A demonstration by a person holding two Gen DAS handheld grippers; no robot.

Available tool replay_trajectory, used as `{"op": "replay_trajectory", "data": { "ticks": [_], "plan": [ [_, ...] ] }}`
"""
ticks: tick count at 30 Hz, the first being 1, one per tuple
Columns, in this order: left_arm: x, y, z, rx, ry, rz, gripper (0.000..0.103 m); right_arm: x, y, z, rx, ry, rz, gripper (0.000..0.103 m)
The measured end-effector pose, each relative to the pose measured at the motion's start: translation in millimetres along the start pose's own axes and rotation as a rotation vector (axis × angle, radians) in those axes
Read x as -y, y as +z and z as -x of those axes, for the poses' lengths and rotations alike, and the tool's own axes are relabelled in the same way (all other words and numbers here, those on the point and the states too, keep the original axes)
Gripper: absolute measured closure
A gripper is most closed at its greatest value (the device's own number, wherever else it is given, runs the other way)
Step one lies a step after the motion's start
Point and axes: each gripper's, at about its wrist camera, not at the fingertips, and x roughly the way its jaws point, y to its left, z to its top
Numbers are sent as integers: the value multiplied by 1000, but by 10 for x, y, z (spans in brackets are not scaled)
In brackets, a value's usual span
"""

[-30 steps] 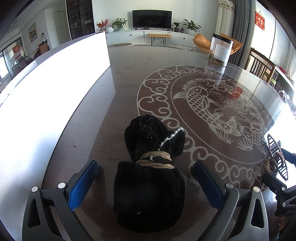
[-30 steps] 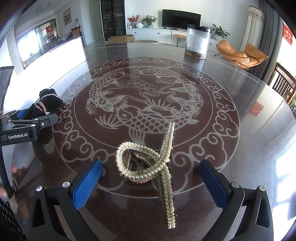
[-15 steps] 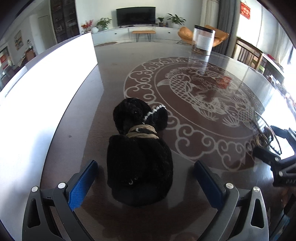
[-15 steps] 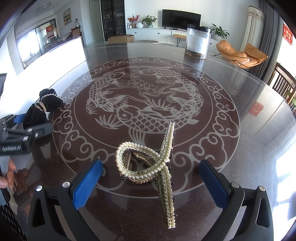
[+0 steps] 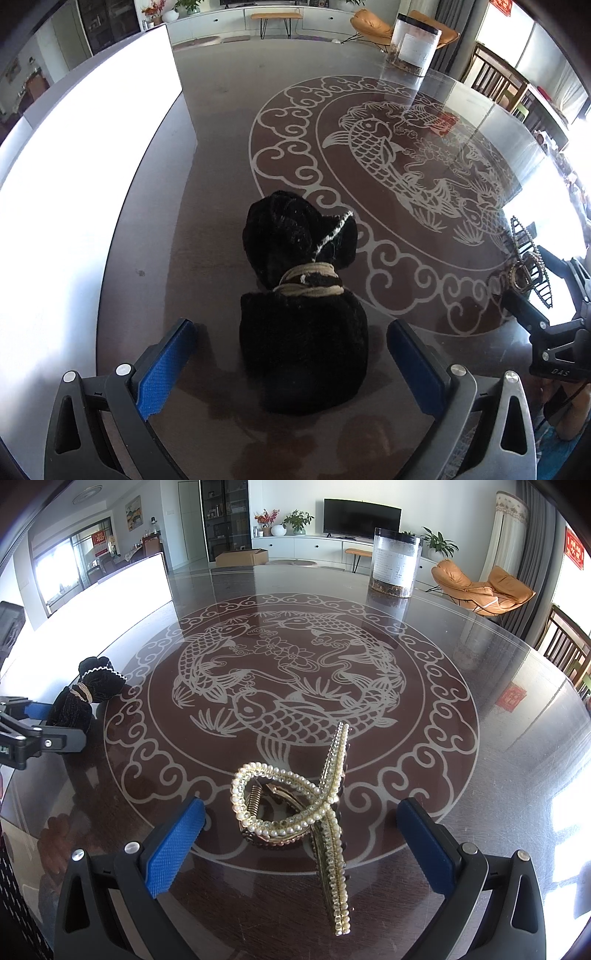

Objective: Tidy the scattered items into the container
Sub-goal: 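Carry the black pouch and hair clip toward the white box with both tools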

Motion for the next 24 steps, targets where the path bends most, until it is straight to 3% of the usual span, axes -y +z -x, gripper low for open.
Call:
{"op": "replay_trajectory", "data": {
  "ticks": [2,3,4,7,10,13,14,20,22,24],
  "plan": [
    [0,41,44,39,22,-16,39,0,1,0,0,0,0,0],
    [-1,60,61,52,23,-21,48,0,1,0,0,0,0,0],
    [-8,77,75,62,6,-23,64,0,0,0,0,0,0,0],
    [-42,40,145,91,-39,-10,66,2,1,1,-1,-1,0,0],
    [-49,-123,331,133,-28,-9,66,17,-3,18,5,13,-8,0],
    [-97,-316,591,179,-28,8,66,208,-64,257,124,157,-65,0],
    [-119,-333,666,187,-31,14,66,238,-78,296,126,151,-61,0],
    [-86,-421,728,196,-62,18,66,207,63,289,-7,174,-23,4],
    [-68,-454,765,196,-70,16,66,119,164,177,-71,131,1,13],
    [-36,-490,815,204,-72,12,66,96,198,70,-121,118,-2,42]
  ]
}}
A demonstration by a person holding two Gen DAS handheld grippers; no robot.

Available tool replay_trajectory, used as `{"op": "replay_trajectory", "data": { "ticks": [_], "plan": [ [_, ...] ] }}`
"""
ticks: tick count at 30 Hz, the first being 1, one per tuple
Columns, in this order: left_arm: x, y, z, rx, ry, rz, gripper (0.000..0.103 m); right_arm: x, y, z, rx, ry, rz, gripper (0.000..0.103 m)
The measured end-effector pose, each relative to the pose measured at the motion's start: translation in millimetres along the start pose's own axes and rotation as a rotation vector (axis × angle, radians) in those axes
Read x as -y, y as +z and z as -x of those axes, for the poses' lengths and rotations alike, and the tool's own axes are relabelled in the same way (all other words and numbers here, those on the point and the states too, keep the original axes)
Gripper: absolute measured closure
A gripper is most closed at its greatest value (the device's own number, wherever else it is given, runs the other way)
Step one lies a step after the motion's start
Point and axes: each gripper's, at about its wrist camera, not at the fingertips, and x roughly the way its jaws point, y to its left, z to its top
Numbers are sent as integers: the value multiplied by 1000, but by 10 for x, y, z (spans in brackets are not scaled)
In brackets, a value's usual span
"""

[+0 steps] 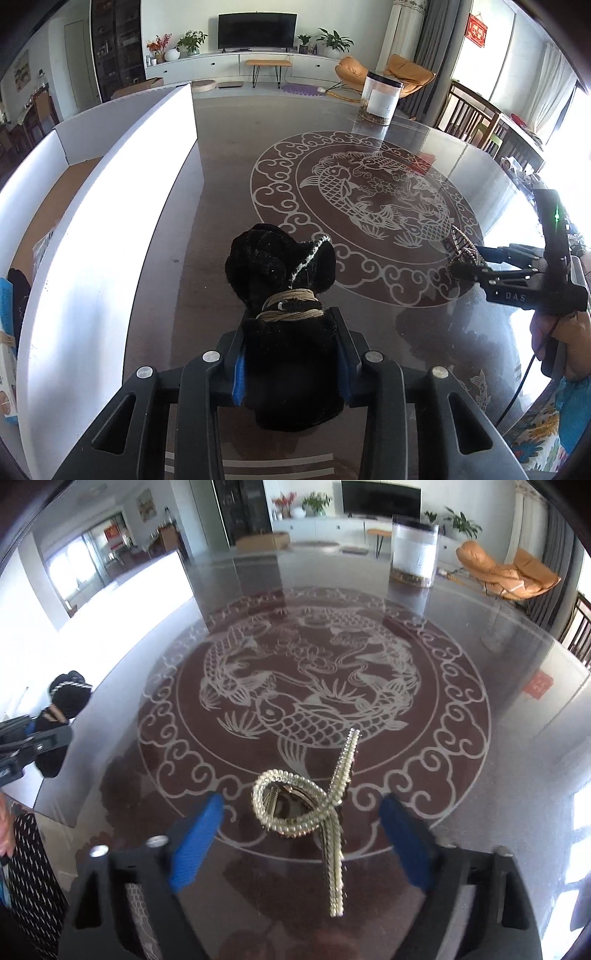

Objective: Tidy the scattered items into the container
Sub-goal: 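Carry the black pouch and hair clip toward the white box with both tools, then open both tools over the white box to drop the pouch and hair clip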

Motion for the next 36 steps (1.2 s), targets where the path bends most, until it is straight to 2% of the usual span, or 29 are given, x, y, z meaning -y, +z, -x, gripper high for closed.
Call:
{"op": "replay_trajectory", "data": {
  "ticks": [2,5,10,13,16,19,21,24,27,31,36],
  "plan": [
    [2,-36,47,6,0,-2,66,0,23,3,-16,-37,-2,56],
    [-26,-67,107,11,-6,6,66,30,-3,70,-27,-46,-20,57],
    [-48,-29,241,37,-53,37,66,-28,-38,356,18,-34,21,58],
    [-98,68,479,80,-79,47,66,-128,59,513,50,-21,55,58],
    [-322,220,849,137,-58,61,66,-312,288,755,90,24,97,58],
    [-717,372,1194,182,-20,116,66,-663,644,971,140,89,151,58],
    [-1048,439,1380,199,39,162,66,-998,909,1104,181,147,194,58],
    [-1556,420,1508,190,91,263,66,-1597,1283,1206,236,232,265,58],
    [-1901,295,1435,145,115,348,66,-2280,1610,1152,263,323,339,58],
    [-2126,132,1171,69,139,387,66,-3099,1927,745,209,405,411,58],
    [-2249,33,815,-9,146,408,66,-3705,2084,-9,92,366,491,58]
  ]
}}
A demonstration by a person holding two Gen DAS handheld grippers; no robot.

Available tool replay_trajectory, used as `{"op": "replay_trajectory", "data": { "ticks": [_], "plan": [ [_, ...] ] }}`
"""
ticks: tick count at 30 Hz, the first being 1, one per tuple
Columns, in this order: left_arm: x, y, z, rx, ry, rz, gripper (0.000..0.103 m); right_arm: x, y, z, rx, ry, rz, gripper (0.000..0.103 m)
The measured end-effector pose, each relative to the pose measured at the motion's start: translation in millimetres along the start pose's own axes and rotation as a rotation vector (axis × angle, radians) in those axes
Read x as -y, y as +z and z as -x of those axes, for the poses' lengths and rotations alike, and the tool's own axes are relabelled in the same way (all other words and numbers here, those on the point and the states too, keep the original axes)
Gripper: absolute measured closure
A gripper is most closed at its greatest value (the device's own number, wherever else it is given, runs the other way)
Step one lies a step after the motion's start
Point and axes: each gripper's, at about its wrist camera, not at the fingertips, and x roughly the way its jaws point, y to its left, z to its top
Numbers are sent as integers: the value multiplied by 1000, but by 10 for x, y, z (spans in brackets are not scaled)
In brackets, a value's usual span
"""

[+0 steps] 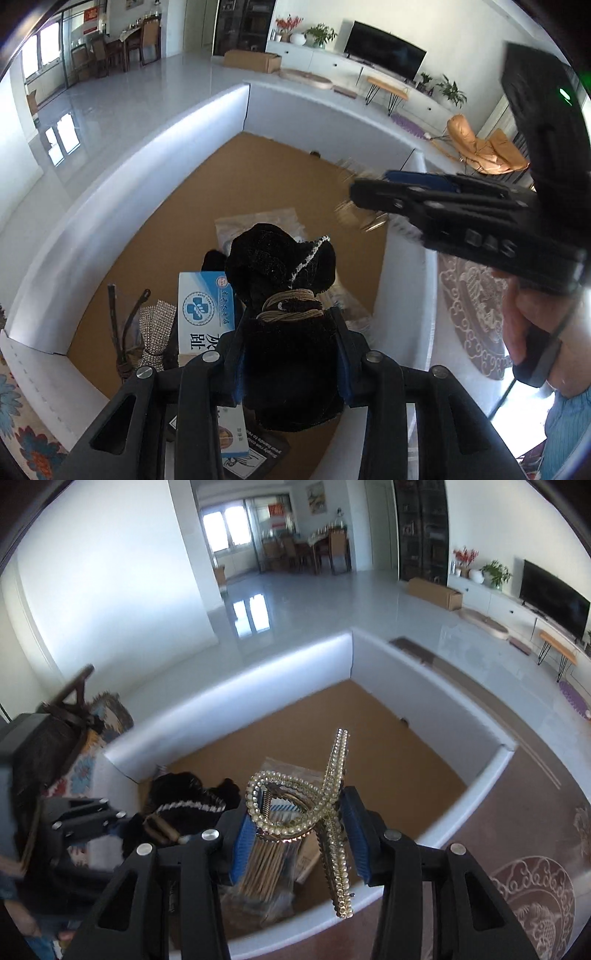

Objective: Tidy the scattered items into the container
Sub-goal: 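Open both tools over the white box to drop the pouch and hair clip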

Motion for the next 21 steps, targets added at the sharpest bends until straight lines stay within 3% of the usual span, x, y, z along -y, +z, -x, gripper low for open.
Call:
{"op": "replay_trajectory", "data": {
  "ticks": [5,8,9,15,21],
  "plan": [
    [-62,-70,-133,-42,46,14,59,128,-7,-563,-82,0,-37,54],
    [-154,-66,-136,-49,45,52,51,209,-33,-726,-106,-8,-33,15],
    [-152,-84,-93,-31,60,57,44,218,-49,-727,-101,-9,-26,12],
    [-43,-163,245,130,122,82,15,296,-122,-274,-16,-73,-2,4],
    [229,-120,513,229,160,85,14,421,-270,284,69,-102,4,0]
  ]
}}
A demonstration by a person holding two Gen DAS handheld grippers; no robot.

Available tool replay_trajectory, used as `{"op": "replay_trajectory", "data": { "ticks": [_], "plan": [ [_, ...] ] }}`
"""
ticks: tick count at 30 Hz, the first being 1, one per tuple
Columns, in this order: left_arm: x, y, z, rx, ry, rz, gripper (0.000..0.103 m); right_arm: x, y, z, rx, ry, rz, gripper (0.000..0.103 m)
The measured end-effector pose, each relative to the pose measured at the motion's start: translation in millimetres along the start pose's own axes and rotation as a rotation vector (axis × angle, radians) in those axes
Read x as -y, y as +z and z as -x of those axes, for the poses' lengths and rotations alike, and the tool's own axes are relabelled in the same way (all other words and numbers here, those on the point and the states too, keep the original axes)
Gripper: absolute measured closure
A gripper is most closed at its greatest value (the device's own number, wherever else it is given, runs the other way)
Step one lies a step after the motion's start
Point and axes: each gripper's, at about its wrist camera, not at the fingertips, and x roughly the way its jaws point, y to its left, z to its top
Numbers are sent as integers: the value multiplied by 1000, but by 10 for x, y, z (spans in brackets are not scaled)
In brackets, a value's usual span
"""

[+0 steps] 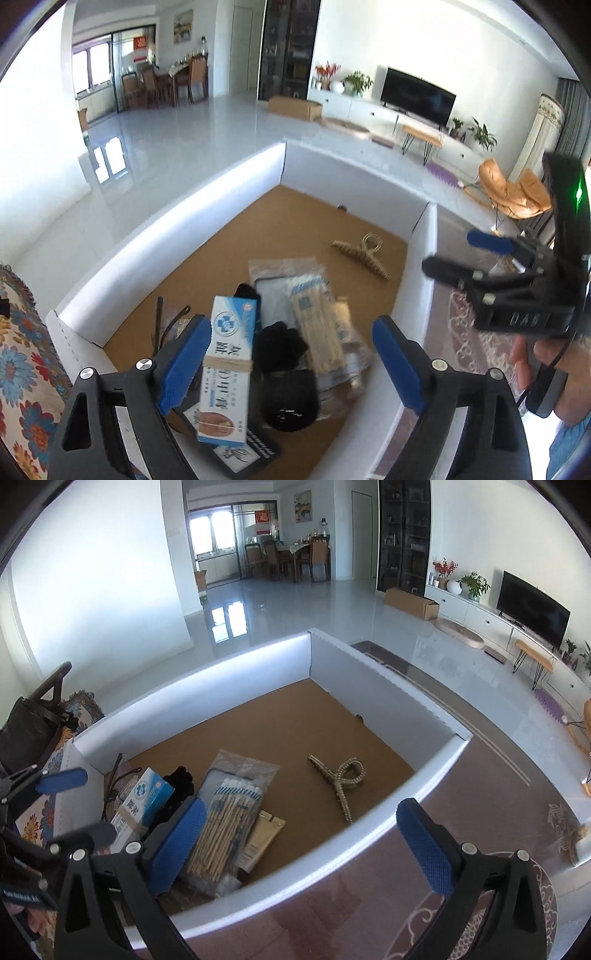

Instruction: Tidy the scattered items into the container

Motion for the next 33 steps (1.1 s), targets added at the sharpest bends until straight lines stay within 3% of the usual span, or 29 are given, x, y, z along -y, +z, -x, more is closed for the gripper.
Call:
{"op": "replay_trajectory", "data": {
  "ticks": [10,17,28,33],
  "plan": [
    [188,4,282,53,119,-21,14,65,-136,301,-31,-32,64,0],
    [257,3,405,94,193,-53,14,-57,-153,282,-21,-24,100,0],
    [145,-25,377,106,298,-5,14,-90,-253,181,-9,-31,124,0],
    [159,-21,492,147,365,9,0,-80,-232,160,-15,-13,110,0]
  ]
}}
